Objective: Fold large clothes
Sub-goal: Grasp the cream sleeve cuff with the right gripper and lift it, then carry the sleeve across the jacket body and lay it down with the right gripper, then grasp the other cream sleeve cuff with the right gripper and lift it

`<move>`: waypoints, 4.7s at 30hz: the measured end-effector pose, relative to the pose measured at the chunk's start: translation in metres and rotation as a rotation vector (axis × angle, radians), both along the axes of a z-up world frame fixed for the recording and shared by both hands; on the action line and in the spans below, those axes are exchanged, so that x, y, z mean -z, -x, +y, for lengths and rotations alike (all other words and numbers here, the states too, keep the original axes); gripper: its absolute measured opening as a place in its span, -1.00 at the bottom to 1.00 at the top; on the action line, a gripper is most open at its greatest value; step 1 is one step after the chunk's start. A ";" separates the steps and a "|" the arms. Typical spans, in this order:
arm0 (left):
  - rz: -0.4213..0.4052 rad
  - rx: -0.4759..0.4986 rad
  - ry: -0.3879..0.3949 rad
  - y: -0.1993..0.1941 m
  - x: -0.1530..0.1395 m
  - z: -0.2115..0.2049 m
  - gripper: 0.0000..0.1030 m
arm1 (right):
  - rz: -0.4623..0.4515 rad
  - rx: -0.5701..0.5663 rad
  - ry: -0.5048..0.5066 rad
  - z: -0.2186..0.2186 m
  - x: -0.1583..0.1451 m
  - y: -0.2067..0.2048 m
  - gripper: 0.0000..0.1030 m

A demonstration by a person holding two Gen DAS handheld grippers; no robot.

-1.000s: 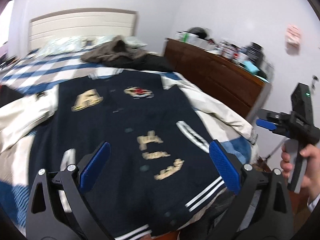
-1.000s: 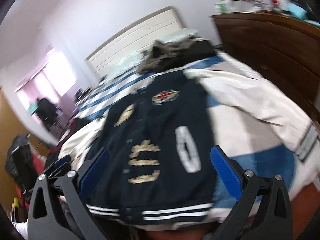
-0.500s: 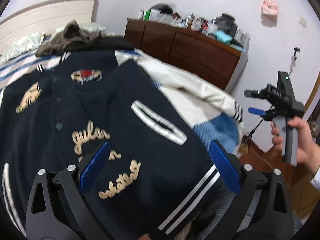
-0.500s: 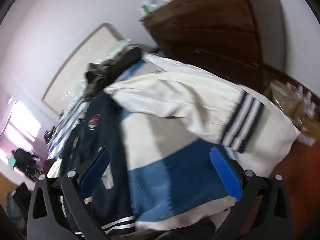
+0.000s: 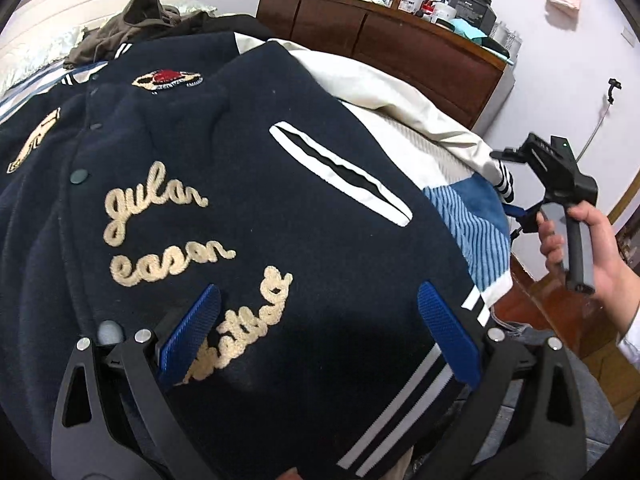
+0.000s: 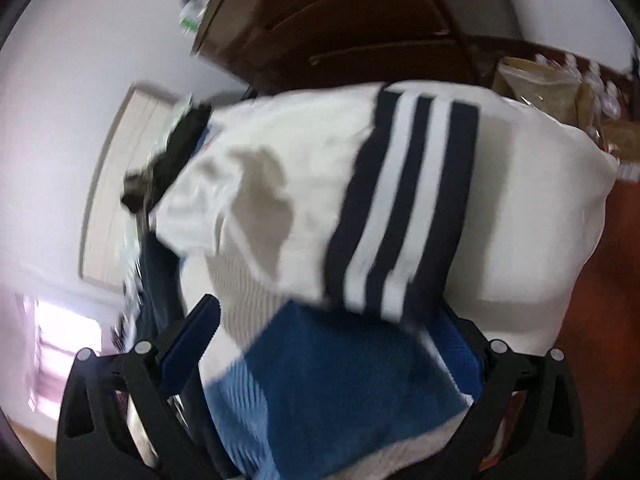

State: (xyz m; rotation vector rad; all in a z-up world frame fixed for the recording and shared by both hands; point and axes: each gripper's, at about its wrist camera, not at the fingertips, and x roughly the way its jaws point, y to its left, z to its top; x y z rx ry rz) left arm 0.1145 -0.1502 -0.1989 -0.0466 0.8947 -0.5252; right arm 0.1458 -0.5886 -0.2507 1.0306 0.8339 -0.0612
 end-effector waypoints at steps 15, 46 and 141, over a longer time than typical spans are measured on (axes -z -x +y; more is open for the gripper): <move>0.011 0.008 -0.014 -0.001 0.008 -0.002 0.88 | 0.070 0.065 0.001 -0.032 -0.021 -0.039 -0.50; 0.083 -0.331 0.082 0.032 -0.031 0.192 0.88 | -0.395 -0.615 0.529 0.245 -0.307 -0.101 -0.83; 0.135 -0.309 -0.045 0.070 -0.012 0.212 0.88 | -0.574 -1.778 1.044 0.856 -0.183 0.075 0.90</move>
